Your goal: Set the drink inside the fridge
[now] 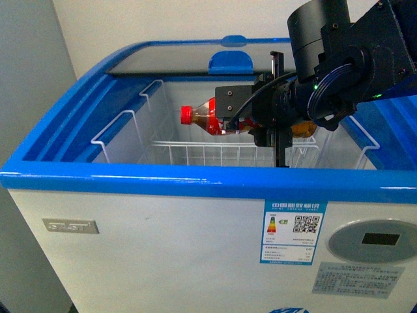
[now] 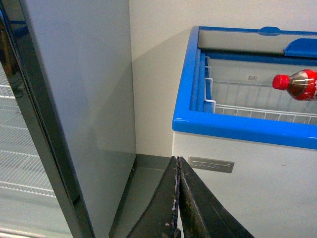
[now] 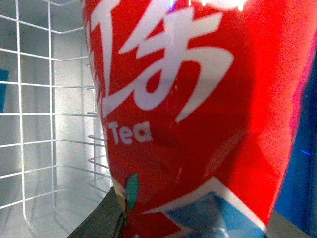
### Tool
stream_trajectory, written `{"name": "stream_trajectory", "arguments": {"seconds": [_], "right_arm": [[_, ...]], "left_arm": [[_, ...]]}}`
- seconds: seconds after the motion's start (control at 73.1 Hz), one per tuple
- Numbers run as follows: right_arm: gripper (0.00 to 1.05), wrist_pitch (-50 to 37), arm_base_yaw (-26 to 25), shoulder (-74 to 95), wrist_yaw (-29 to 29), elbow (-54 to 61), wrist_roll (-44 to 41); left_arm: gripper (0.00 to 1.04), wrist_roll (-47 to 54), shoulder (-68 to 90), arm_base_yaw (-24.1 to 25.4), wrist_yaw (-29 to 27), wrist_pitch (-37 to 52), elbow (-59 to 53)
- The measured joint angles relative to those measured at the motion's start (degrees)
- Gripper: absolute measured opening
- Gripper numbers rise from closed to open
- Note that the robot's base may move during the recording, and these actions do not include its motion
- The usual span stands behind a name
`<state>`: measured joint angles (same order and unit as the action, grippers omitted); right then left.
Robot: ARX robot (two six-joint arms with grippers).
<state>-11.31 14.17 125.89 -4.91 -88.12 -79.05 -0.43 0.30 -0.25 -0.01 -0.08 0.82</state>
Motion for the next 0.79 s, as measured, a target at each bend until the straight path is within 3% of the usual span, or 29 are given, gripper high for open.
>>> {"name": "stream_trajectory", "arguments": {"seconds": [0.794], "right_arm": [[0.37, -7.17, 1.36, 11.91, 5.57, -2.03, 4.76]], "left_arm": [[0.03, 0.0, -0.02, 0.02, 0.02, 0.0, 0.0]]}}
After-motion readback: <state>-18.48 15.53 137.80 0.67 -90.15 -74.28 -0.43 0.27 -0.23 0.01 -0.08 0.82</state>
